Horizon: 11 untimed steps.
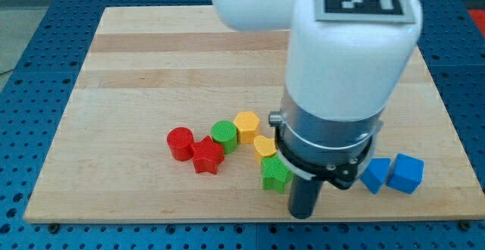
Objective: Slide the green star left side of the blue triangle
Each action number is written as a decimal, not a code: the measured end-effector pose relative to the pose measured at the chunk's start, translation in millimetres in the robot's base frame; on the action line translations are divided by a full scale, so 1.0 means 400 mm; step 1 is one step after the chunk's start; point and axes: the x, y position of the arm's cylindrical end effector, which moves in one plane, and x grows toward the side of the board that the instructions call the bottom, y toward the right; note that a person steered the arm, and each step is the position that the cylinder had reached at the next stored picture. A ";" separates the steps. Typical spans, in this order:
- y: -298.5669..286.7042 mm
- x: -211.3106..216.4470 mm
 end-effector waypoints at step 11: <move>-0.058 -0.054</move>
